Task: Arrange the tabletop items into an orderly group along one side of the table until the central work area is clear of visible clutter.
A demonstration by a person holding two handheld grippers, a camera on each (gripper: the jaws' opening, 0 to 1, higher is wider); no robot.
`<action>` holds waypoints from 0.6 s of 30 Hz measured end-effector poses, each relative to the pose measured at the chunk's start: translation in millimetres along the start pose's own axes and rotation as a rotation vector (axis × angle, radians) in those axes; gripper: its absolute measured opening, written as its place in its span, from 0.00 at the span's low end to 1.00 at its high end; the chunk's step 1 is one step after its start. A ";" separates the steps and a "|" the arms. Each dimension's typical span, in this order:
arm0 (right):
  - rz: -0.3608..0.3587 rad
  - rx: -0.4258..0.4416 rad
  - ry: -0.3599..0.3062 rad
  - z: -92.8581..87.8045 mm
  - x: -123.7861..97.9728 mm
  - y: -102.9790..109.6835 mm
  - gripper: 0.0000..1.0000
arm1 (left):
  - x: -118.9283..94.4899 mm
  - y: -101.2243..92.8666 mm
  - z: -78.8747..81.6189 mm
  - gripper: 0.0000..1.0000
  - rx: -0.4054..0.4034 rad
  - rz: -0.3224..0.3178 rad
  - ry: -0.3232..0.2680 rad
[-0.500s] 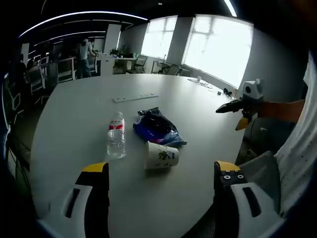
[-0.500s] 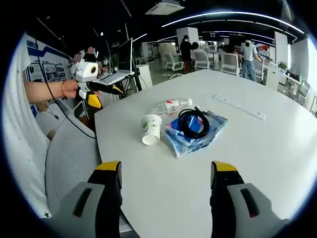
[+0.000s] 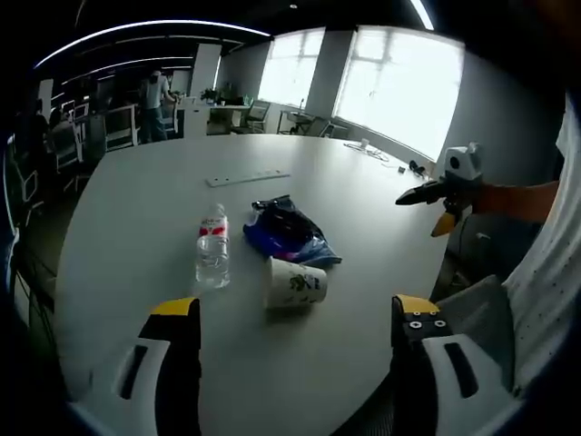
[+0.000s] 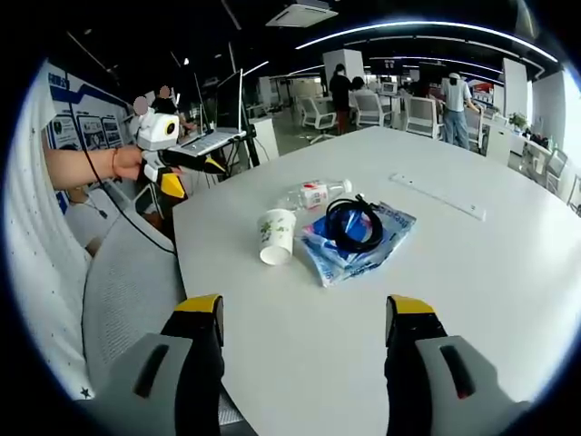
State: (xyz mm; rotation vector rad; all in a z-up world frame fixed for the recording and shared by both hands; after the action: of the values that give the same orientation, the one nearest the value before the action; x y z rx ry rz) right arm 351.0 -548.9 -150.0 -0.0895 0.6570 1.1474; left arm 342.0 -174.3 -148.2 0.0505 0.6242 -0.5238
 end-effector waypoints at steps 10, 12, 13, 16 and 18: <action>-0.001 -0.002 0.000 0.8 -0.4 -1.0 0.72 | 0.3 0.5 1.5 0.88 0.001 0.000 -0.005; -0.002 -0.001 0.000 0.7 -0.3 -1.3 0.71 | 0.6 1.0 1.3 0.88 0.004 0.001 -0.003; -0.002 -0.002 -0.002 0.8 -0.3 -1.5 0.72 | 0.5 0.9 1.3 0.88 0.002 0.001 -0.004; -0.002 -0.002 -0.002 0.8 -0.5 -1.7 0.72 | 0.5 0.8 1.4 0.88 0.003 0.000 -0.004; -0.001 -0.002 -0.001 0.7 -0.6 -1.7 0.71 | 0.6 0.7 1.1 0.88 0.002 0.000 -0.004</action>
State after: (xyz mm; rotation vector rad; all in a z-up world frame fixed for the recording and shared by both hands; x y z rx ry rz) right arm 352.6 -549.7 -149.5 -0.0911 0.6549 1.1468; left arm 343.4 -174.2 -147.7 0.0512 0.6201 -0.5241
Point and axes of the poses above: the point that each gripper's makers call its tool centre point, and the gripper's own axes: x roughly forward along the fingers, y roughly to its left, z roughly out of its top, the point moved 9 cm from there along -x, roughly backward along the fingers, and after that the axes turned 12 degrees about z, right-handed, at the moved point
